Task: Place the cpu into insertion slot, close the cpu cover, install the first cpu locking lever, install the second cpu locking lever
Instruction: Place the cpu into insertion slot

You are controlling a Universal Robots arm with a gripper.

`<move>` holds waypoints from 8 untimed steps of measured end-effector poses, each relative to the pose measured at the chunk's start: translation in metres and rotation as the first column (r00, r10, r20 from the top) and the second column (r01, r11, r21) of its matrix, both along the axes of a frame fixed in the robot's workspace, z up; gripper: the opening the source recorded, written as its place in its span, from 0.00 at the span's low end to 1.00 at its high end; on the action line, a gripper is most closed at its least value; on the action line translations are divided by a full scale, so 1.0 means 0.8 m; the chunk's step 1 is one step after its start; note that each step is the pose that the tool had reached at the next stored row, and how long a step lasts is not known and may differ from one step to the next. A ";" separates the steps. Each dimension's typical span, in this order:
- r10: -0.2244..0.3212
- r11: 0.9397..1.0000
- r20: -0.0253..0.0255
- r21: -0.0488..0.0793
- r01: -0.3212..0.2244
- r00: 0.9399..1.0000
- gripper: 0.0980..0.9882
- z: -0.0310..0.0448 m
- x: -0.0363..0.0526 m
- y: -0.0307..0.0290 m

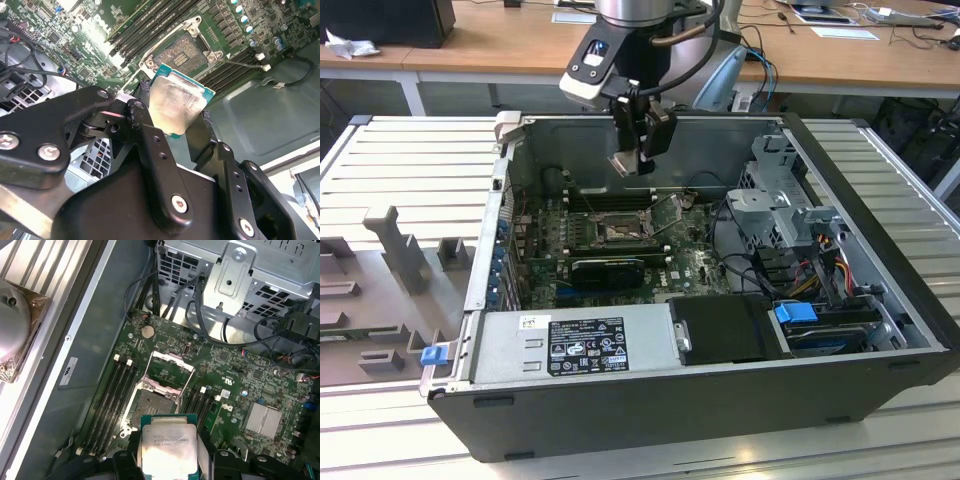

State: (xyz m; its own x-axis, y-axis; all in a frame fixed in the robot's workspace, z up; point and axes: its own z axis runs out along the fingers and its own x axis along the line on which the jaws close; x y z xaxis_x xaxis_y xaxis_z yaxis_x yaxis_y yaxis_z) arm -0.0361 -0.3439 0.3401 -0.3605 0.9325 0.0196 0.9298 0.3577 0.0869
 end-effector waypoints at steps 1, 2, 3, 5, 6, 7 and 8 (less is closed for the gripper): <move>-0.001 1.000 0.000 0.000 0.001 1.000 0.49 -0.0007 0.000 0.0000; -0.002 1.000 0.000 0.000 0.002 1.000 0.49 -0.0011 0.000 0.0000; -0.004 1.000 0.000 0.000 0.004 1.000 0.49 -0.0017 0.000 0.0000; -0.005 1.000 0.000 0.000 0.005 1.000 0.49 -0.0022 0.000 0.0000; -0.007 1.000 0.000 0.000 0.007 1.000 0.49 -0.0025 0.000 0.0000; -0.008 1.000 0.000 0.000 0.008 1.000 0.49 -0.0027 0.000 0.0000; -0.009 1.000 0.000 0.000 0.009 1.000 0.49 -0.0029 0.000 0.0000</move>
